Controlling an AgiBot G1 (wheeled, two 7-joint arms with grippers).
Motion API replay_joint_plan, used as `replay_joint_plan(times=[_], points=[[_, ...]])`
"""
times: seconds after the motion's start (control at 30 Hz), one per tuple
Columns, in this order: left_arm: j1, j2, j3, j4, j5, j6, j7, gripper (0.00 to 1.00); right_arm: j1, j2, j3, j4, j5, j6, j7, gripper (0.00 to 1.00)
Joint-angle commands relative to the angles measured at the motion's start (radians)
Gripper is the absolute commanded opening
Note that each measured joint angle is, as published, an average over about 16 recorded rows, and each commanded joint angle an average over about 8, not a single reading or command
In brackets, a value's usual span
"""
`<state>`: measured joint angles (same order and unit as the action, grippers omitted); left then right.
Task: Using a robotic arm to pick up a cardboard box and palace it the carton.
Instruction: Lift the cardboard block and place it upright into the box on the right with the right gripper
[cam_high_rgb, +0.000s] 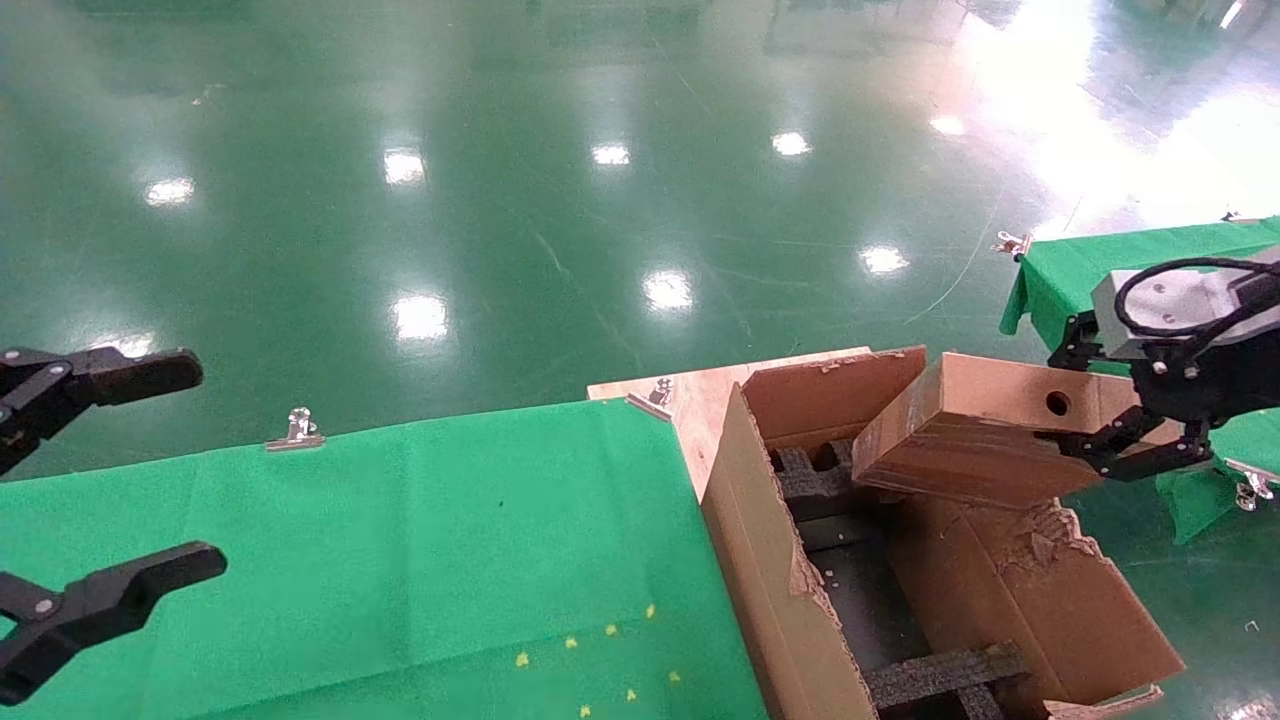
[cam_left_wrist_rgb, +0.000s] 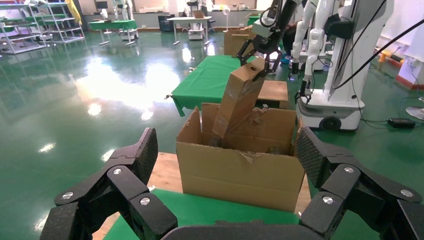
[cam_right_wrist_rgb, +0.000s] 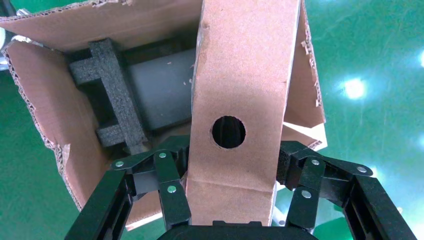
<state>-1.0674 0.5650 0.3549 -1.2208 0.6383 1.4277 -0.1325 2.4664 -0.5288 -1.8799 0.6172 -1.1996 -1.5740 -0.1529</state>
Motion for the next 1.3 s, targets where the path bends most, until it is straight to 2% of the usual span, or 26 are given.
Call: replay_joint_plan(times=[0.03,0.13,0.5,0.73,0.9,1.13,1.3], points=[[0.000,0.000,0.000,0.000,0.000,0.000,0.000,1.00,0.002,0.002,-0.002,0.000,-0.001,0.003,-0.009,0.00],[0.000,0.000,0.000,0.000,0.000,0.000,0.000,1.00,-0.018,-0.001,-0.008,-0.022,0.015,0.014,0.050,0.00],[0.000,0.000,0.000,0.000,0.000,0.000,0.000,1.00,-0.141,0.011,-0.017,-0.165,0.118,0.077,0.443,0.00],[0.000,0.000,0.000,0.000,0.000,0.000,0.000,1.00,-0.202,0.044,-0.013,-0.224,0.170,0.125,0.629,0.00],[0.000,0.000,0.000,0.000,0.000,0.000,0.000,1.00,-0.220,0.061,-0.008,-0.243,0.189,0.145,0.670,0.00],[0.000,0.000,0.000,0.000,0.000,0.000,0.000,1.00,-0.222,0.056,-0.008,-0.239,0.191,0.147,0.670,0.00],[0.000,0.000,0.000,0.000,0.000,0.000,0.000,1.00,-0.252,0.046,-0.011,-0.240,0.195,0.186,0.711,0.00]])
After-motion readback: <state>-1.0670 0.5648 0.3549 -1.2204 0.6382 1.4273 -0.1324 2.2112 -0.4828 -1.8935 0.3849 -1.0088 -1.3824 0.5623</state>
